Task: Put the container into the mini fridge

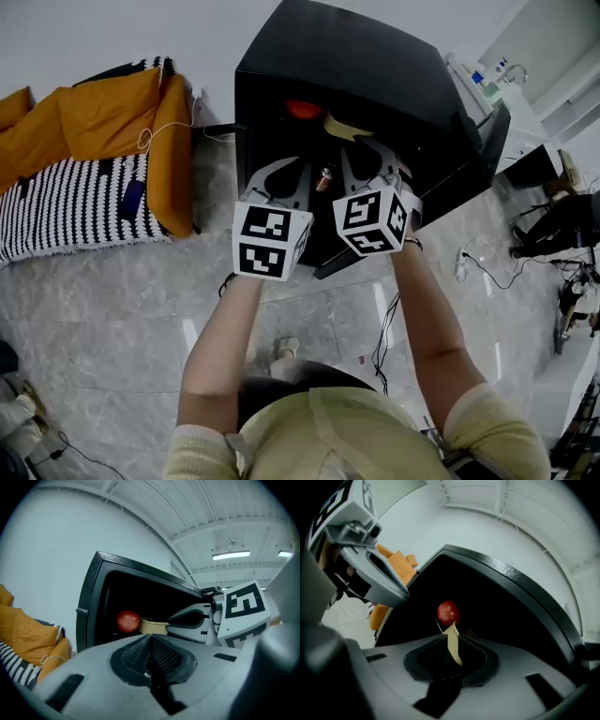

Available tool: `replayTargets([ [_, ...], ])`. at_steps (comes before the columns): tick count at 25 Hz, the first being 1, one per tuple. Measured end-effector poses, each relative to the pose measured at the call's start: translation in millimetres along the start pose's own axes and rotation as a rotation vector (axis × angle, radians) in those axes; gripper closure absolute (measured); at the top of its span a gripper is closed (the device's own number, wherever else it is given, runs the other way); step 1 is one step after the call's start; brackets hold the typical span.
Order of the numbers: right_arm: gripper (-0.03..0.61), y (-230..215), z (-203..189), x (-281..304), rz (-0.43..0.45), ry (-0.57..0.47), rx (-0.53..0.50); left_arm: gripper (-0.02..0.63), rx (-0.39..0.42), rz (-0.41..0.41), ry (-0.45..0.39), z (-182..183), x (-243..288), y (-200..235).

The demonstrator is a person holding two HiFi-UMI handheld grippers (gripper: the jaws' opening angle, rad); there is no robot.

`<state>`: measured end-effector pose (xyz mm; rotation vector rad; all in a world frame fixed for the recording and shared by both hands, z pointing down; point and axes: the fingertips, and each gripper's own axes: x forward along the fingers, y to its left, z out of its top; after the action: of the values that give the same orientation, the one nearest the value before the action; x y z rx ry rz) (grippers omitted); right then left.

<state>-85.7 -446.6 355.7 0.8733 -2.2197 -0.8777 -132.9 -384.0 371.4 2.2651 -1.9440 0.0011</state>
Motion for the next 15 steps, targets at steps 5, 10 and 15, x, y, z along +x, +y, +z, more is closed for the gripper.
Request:
replayTargets([
  [5, 0.509, 6, -15, -29, -0.050, 0.063, 0.255, 0.590, -0.004, -0.019, 0.021, -4, -25, -7],
  [10, 0.509, 14, -19, -57, -0.094, 0.081, 0.435, 0.591, 0.016, -0.063, 0.046, -5, -44, -18],
  [15, 0.509, 29, -16, -83, -0.099, 0.071, 0.582, 0.591, 0.001, -0.096, 0.059, -7, -65, -26],
])
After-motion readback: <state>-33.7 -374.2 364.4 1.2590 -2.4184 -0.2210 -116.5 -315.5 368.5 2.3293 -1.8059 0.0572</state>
